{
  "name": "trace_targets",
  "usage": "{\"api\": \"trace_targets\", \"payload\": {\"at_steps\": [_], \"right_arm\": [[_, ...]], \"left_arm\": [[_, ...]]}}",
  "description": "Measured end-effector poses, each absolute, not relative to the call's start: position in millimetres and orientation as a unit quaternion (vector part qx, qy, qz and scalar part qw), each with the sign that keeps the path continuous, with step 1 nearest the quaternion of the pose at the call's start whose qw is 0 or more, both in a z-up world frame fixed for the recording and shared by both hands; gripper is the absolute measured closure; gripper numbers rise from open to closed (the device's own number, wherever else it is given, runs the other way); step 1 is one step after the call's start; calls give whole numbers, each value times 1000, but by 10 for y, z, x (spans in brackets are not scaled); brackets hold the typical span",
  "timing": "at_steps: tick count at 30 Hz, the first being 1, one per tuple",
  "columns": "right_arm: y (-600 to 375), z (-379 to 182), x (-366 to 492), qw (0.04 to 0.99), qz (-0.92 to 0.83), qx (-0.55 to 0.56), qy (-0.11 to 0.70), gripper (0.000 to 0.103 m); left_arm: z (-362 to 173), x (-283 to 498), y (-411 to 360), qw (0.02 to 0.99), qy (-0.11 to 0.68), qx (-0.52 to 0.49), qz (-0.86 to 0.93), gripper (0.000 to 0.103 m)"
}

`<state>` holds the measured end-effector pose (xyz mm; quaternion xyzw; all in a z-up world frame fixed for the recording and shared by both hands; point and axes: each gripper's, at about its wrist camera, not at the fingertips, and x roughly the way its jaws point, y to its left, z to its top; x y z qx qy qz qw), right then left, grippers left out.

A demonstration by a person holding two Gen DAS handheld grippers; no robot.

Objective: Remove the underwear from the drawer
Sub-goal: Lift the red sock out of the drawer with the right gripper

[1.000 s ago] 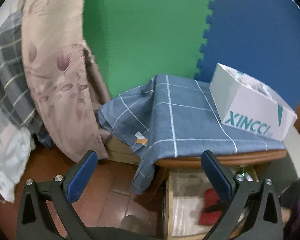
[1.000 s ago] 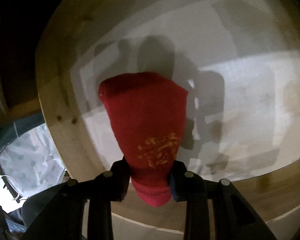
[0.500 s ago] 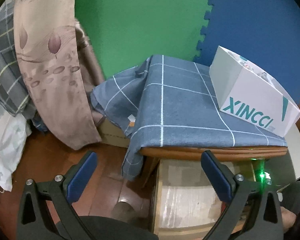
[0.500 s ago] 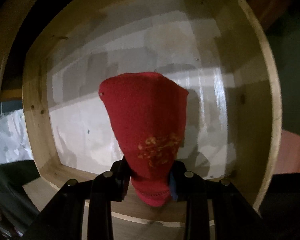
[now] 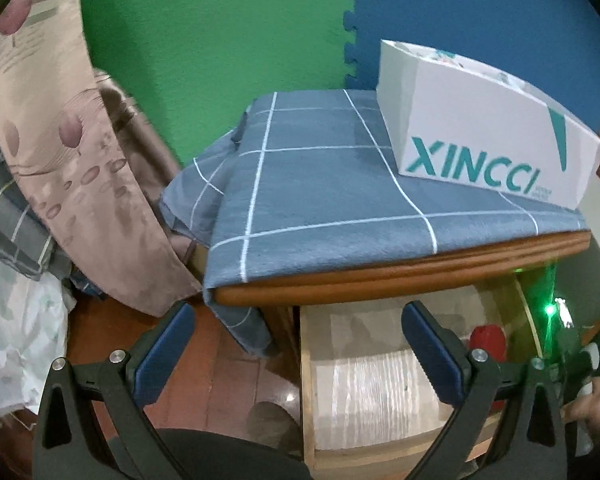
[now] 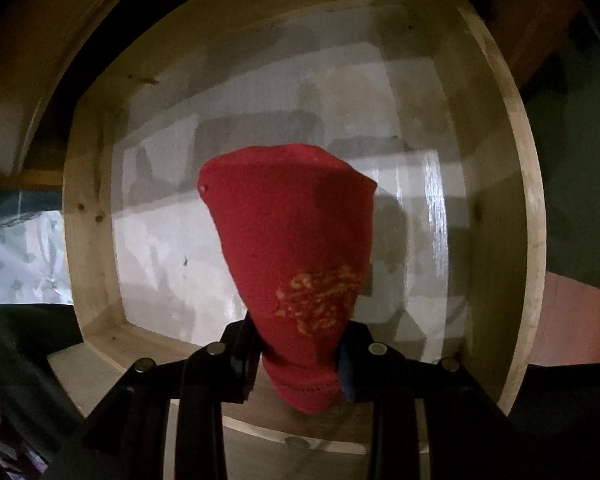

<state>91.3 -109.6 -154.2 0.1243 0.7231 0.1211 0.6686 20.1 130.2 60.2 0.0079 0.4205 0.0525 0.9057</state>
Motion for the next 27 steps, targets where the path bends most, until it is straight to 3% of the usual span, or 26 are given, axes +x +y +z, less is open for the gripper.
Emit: {"api": "trace_targets", "payload": {"at_steps": [27], "right_arm": [[-1305, -1177, 818, 682, 139, 141, 704, 72]], "left_arm": [[535, 272, 1132, 900, 433, 26, 36, 1]]}}
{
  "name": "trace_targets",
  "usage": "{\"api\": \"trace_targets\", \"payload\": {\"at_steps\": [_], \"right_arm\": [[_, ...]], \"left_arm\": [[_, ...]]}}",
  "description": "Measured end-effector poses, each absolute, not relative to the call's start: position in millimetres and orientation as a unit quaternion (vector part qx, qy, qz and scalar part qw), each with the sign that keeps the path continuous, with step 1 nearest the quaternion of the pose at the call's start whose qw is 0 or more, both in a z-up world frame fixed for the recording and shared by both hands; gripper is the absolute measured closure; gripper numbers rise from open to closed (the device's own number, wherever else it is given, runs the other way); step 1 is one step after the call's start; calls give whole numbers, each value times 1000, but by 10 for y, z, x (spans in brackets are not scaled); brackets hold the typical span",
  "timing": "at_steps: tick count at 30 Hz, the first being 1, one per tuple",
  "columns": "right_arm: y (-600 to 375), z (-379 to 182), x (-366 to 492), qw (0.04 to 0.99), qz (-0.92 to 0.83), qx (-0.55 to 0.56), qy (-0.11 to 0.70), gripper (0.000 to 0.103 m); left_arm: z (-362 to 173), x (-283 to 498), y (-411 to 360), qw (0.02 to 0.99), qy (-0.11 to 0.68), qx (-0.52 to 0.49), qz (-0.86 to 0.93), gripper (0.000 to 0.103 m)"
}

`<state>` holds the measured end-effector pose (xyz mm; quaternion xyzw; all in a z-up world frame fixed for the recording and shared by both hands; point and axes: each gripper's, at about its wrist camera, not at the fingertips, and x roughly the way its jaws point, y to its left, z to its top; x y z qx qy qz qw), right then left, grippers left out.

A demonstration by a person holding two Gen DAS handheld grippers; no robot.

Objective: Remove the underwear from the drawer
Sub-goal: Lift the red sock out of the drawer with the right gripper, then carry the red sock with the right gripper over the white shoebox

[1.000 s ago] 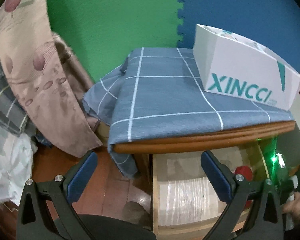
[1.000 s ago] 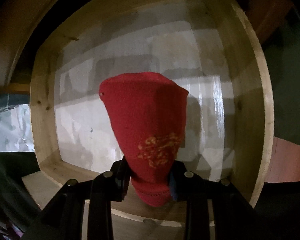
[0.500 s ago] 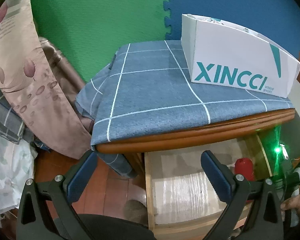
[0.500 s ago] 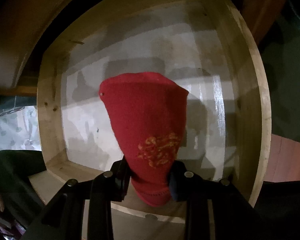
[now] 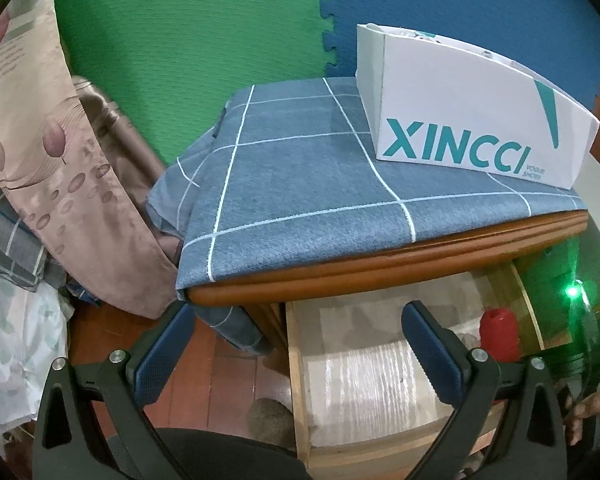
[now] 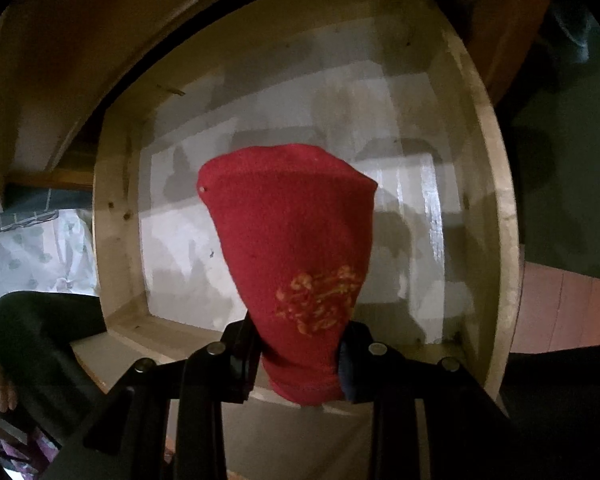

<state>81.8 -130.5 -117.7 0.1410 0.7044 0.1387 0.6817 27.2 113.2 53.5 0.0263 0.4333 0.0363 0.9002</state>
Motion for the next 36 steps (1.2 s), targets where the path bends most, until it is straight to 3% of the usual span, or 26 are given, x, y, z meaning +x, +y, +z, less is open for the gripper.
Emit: {"api": "trace_targets", "payload": {"at_steps": [14, 36], "right_arm": [[-1413, -306, 559, 722, 189, 153, 647, 72], [-1710, 1621, 703, 817, 239, 166, 498, 72]], "left_arm": [[529, 272, 1116, 900, 435, 26, 35, 1], [502, 265, 1093, 898, 437, 33, 24, 1]]}}
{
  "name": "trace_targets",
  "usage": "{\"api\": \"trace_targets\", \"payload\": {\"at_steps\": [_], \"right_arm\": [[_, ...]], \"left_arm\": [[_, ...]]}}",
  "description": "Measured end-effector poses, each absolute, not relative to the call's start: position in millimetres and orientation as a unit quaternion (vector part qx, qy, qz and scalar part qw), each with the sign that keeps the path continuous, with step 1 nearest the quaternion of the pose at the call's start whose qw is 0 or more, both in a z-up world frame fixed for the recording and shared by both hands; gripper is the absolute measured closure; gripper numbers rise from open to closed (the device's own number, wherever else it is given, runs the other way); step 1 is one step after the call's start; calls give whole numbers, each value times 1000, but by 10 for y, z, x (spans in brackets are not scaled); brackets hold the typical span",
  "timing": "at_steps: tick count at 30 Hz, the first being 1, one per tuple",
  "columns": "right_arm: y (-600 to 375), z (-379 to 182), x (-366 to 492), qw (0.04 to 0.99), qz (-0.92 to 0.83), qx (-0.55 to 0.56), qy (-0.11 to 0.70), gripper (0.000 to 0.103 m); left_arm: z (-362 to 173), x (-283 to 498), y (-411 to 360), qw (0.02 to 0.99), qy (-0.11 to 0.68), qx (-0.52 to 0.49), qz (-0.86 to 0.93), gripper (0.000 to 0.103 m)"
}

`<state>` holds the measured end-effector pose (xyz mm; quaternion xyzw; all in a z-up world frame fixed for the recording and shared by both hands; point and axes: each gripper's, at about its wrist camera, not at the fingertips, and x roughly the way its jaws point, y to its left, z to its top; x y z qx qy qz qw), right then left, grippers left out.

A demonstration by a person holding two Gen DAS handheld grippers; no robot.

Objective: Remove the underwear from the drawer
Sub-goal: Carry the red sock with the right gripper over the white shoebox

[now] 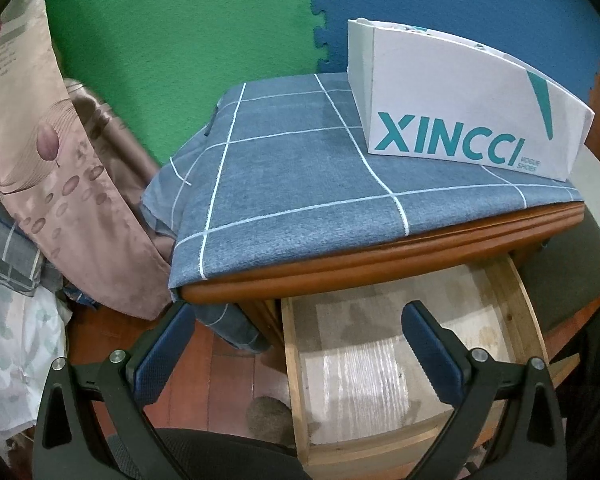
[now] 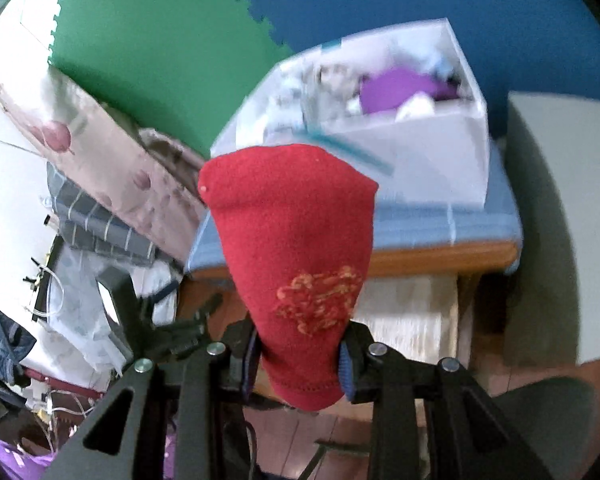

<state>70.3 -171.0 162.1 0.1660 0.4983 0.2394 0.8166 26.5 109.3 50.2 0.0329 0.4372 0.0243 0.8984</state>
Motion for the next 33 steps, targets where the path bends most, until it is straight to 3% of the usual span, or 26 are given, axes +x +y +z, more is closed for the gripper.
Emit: {"api": "trace_targets", "payload": {"at_steps": [16, 33], "right_arm": [[-1843, 2418, 1802, 865, 208, 137, 435, 72], [-1491, 1785, 2704, 839, 169, 91, 510, 72]], "left_arm": [[510, 271, 1095, 897, 440, 33, 17, 1], [493, 283, 1064, 897, 441, 36, 12, 1]]}}
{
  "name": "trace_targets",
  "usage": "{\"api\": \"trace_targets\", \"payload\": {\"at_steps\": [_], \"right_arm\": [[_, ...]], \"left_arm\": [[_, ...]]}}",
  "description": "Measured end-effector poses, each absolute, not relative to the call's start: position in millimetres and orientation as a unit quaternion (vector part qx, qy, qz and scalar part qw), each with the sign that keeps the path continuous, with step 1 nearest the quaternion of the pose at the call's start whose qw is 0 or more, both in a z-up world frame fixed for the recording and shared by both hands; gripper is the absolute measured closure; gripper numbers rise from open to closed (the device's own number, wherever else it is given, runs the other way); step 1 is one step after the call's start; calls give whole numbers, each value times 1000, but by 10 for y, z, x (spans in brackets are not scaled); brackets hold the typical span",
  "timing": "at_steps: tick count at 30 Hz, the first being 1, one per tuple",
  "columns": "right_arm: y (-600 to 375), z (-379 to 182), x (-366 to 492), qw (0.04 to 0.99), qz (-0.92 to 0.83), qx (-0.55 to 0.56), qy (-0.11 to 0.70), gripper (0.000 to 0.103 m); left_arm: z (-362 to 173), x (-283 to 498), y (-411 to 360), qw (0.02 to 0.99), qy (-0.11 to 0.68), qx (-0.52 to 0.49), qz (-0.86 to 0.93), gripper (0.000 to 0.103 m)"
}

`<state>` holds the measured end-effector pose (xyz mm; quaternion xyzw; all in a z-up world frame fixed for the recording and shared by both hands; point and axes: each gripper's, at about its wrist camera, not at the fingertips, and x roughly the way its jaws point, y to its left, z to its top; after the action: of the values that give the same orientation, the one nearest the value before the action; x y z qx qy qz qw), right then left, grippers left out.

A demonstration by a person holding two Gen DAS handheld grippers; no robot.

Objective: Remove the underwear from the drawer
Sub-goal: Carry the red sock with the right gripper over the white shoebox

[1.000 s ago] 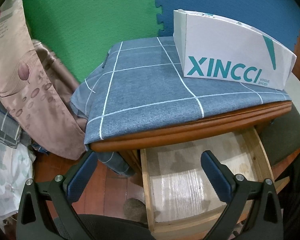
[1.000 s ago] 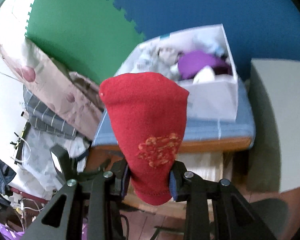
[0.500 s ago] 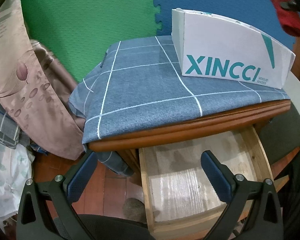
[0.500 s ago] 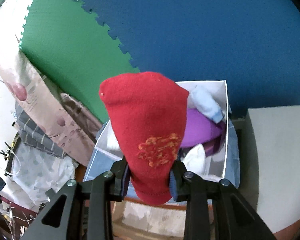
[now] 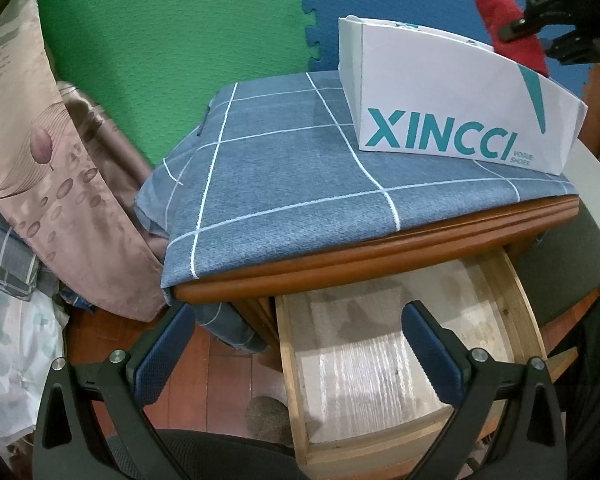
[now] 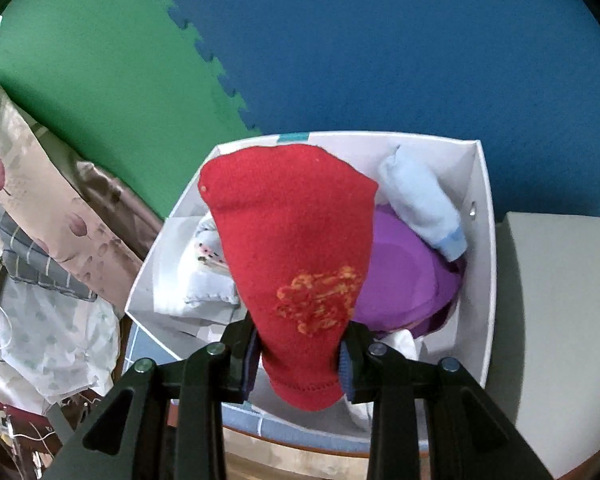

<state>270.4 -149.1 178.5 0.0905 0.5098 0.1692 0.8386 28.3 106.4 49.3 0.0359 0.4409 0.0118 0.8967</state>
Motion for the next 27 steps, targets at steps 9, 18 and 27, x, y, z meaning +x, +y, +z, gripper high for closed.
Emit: {"api": "trace_targets", "payload": {"at_steps": [9, 18, 27], "right_arm": [[-1245, 1452, 2925, 822, 164, 83, 539, 72], [-1120, 1333, 3149, 816, 154, 73, 552, 72], [-1087, 1218, 3269, 812, 147, 71, 560, 71]], "left_arm": [[487, 288, 1063, 896, 442, 36, 8, 1], [470, 303, 1051, 895, 445, 38, 3, 1], [460, 322, 1060, 892, 450, 34, -1, 1]]}}
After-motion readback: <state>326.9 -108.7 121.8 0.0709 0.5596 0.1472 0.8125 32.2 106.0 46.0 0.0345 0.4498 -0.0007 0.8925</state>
